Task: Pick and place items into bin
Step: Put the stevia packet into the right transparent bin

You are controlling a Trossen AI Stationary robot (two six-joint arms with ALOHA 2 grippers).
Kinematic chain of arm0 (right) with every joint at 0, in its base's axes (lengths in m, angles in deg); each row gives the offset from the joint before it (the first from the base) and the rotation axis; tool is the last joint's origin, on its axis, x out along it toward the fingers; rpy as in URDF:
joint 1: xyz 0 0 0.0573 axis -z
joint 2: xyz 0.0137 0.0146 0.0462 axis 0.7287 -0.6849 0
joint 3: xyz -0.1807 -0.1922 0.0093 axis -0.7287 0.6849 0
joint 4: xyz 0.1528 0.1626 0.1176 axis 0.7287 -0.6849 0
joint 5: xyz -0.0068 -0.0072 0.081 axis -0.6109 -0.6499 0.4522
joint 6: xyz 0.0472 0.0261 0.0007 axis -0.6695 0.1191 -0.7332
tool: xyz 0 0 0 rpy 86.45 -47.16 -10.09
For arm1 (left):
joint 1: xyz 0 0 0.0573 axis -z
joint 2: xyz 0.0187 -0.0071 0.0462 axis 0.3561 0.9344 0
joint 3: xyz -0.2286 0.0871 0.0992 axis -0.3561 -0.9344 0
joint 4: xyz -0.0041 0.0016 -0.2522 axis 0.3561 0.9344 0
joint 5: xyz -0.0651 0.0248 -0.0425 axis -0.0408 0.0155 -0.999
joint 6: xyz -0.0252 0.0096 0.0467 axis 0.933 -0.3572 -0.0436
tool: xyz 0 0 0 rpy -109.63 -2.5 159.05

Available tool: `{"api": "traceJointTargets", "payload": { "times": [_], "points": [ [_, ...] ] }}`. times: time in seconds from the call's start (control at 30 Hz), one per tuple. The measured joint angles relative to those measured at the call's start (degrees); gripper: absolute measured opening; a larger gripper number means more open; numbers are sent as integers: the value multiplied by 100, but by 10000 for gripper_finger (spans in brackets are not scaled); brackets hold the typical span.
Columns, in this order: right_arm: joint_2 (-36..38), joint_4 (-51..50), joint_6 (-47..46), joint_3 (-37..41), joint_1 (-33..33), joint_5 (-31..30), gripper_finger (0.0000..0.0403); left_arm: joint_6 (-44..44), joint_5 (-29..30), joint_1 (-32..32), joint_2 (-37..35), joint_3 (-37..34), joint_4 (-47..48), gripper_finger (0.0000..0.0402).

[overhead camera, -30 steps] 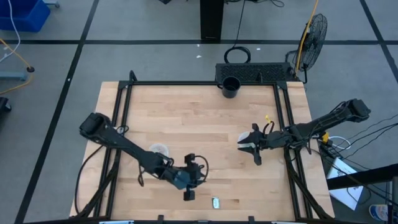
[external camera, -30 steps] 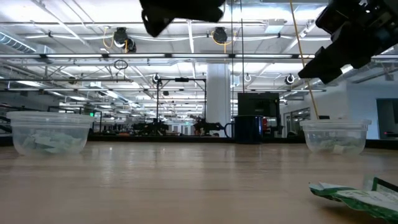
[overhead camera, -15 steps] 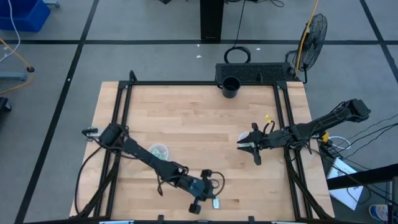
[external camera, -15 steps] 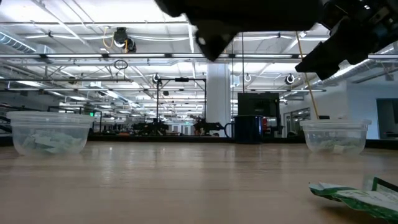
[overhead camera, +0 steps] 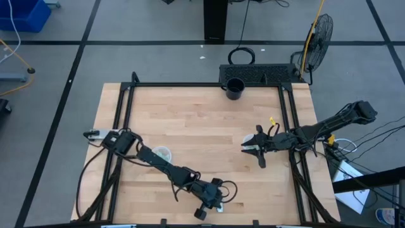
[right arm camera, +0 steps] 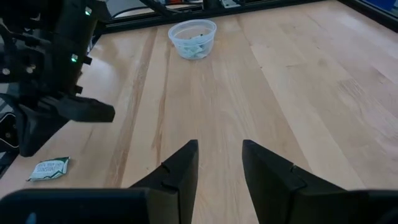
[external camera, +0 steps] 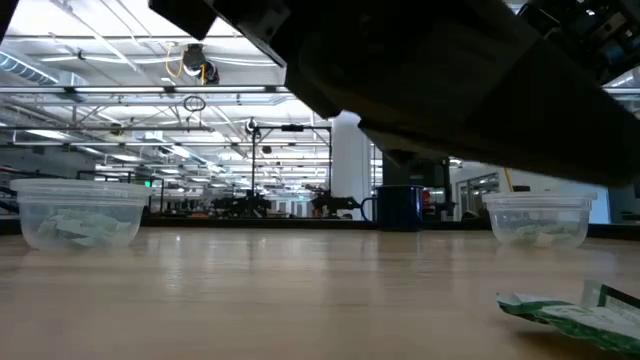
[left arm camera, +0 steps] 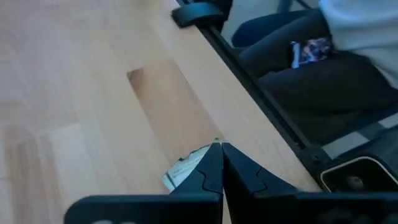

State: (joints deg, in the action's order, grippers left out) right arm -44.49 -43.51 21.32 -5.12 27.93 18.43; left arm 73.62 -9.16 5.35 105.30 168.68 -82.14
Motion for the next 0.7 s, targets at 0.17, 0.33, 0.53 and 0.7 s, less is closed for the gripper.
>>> {"api": "traceJointTargets", "payload": {
  "times": [0.17,0.33,0.53,0.7],
  "points": [
    [-2,15,0,0,2,-2,116,109,-401,-108,-4,7,19,2],
    [-2,15,81,0,1,-5,116,245,-238,-159,-4,7,456,2],
    [-2,15,153,0,2,-6,116,161,-187,-157,-4,7,428,1],
    [-2,15,227,1,2,-6,116,150,-399,-154,130,9,320,1]
  ]
}}
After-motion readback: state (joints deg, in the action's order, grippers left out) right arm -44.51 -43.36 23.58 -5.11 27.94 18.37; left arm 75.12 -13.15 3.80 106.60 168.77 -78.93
